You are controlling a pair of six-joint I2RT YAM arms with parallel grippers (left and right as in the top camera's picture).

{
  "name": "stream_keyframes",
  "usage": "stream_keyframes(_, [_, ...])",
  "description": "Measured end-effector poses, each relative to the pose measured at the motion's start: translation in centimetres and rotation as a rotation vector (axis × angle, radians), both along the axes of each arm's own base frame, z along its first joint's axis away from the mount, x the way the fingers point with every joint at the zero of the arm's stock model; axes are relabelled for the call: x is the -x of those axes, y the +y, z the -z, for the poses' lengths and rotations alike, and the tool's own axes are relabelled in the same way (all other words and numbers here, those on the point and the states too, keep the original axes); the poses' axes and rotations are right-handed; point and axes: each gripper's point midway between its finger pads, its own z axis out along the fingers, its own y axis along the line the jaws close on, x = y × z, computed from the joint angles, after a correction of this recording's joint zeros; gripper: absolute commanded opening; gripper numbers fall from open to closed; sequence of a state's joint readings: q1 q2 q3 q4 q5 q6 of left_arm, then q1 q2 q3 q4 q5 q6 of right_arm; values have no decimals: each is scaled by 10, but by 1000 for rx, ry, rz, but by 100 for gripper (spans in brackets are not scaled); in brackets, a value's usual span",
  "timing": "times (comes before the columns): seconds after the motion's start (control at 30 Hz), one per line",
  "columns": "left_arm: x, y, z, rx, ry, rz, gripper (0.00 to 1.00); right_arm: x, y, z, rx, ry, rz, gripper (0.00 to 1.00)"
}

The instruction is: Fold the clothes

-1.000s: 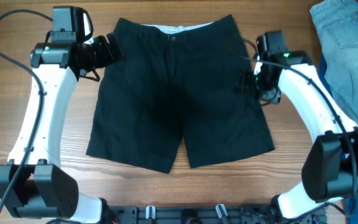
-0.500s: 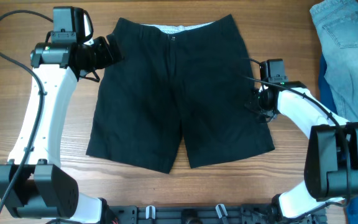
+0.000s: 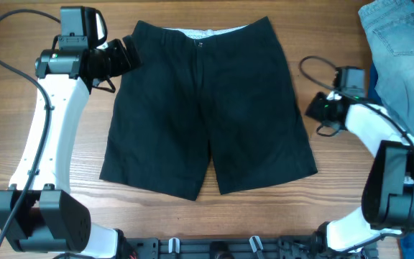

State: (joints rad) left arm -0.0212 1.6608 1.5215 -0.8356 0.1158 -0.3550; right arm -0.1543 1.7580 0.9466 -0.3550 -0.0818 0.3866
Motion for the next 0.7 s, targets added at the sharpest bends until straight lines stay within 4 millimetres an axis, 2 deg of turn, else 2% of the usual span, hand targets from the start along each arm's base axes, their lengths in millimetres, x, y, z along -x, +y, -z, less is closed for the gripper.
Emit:
stream_keyframes(0.03, [-5, 0, -2, -3, -21, 5, 100, -2, 0, -2, -27, -18, -21, 43])
stream_keyframes(0.07, [-10, 0, -2, -10, -38, 15, 100, -3, 3, -3, -58, -27, -55, 61])
stream_keyframes(0.1, [-16, 0, -2, -21, -57, 30, 100, -3, 11, -5, -93, -30, -88, 71])
stream_keyframes(0.17, [-39, 0, -2, -61, -132, 77, 100, -6, 24, -12, -140, -45, -157, 82])
stream_keyframes(0.27, [-80, -1, 11, -137, -240, 158, 100, -21, 49, -32, -198, -114, -278, 87])
stream_keyframes(0.37, [-112, -1, 25, -208, -326, 226, 98, -21, 66, -44, -248, -144, -339, 86])
stream_keyframes(0.47, [-120, -1, 49, -243, -312, 270, 96, -19, 71, -62, -252, -185, -384, 86])
stream_keyframes(0.6, [-123, 0, 97, -235, -225, 314, 99, -18, 73, -94, -219, -269, -437, 87])
stream_keyframes(0.7, [-129, 0, 114, -227, -196, 325, 100, -19, 74, -105, -202, -301, -457, 87])
